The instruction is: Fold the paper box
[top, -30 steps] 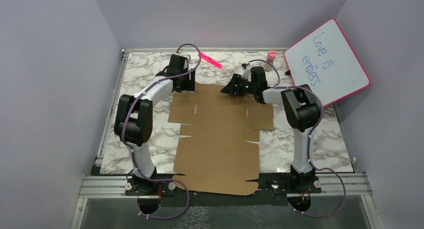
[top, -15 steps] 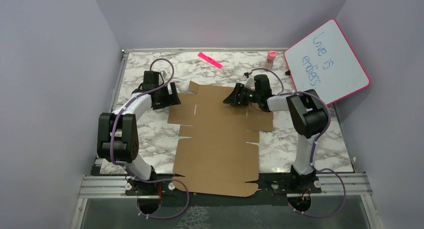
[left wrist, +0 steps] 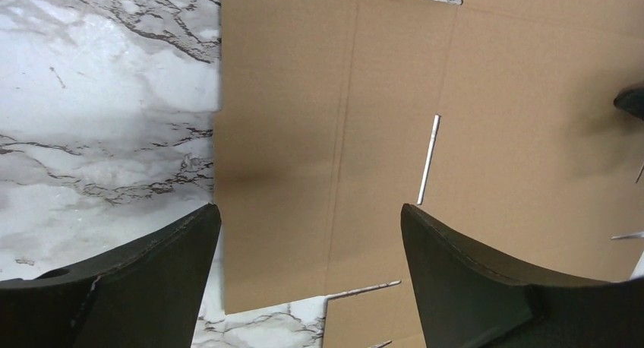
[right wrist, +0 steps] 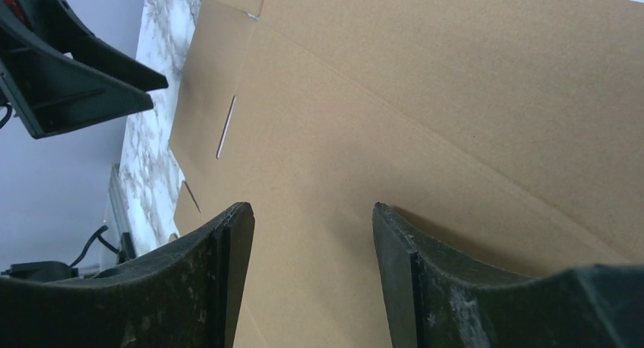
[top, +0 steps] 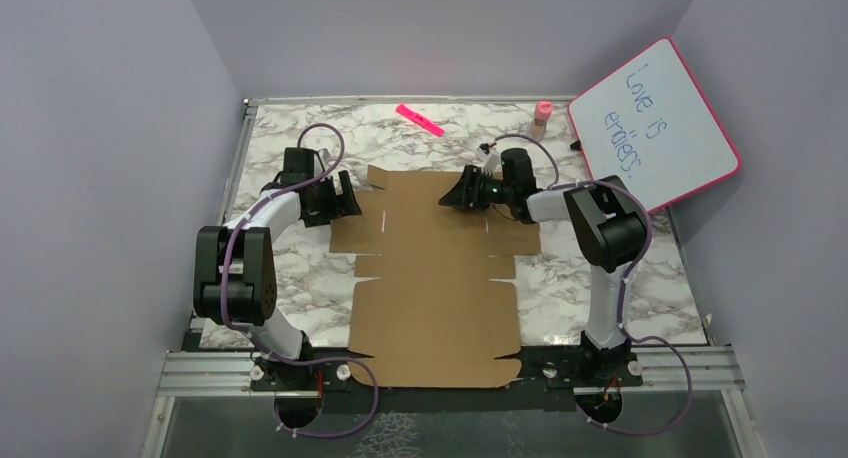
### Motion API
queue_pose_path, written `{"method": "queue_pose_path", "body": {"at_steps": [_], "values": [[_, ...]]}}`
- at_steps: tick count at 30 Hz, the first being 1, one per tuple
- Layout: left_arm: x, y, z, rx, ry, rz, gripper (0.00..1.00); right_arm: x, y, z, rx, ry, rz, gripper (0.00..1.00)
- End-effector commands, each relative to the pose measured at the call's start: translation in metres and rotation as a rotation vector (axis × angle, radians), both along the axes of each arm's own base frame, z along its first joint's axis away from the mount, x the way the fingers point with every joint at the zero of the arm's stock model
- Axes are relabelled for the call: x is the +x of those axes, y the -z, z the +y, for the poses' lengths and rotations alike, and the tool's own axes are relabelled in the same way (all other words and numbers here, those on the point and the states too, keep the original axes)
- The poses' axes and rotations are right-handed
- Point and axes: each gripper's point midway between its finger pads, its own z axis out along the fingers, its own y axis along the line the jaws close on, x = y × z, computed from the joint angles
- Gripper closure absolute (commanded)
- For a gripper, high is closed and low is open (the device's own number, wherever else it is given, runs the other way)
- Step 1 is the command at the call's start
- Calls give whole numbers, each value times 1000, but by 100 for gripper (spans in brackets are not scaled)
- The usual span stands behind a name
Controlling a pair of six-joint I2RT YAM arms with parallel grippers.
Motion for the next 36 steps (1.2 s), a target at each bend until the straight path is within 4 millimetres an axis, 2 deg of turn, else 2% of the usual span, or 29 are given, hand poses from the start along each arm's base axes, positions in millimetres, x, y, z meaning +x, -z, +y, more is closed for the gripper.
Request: {"method": "queue_pose_path", "body": {"at_steps": [1,6,9,17,24,36], "values": [[2,2,8,7,-3,0,11,16,33,-6,-108,45,23,35],[-3,12,6,-2,4,33,11,25,32,-7,-118,50,6,35],[-6,21,14,-4,-15,65,11,22,33,-6,-109,41,6,35],[-9,29,-1,-97,9,104,11,8,42,-8,-96,33,30,35],[-5,8,-15,-179,40,53,18,9,41,-8,-93,35,25,35],[-5,-19,-14,-170,35,-23,25,11,39,-7,-93,38,19,35]]}}
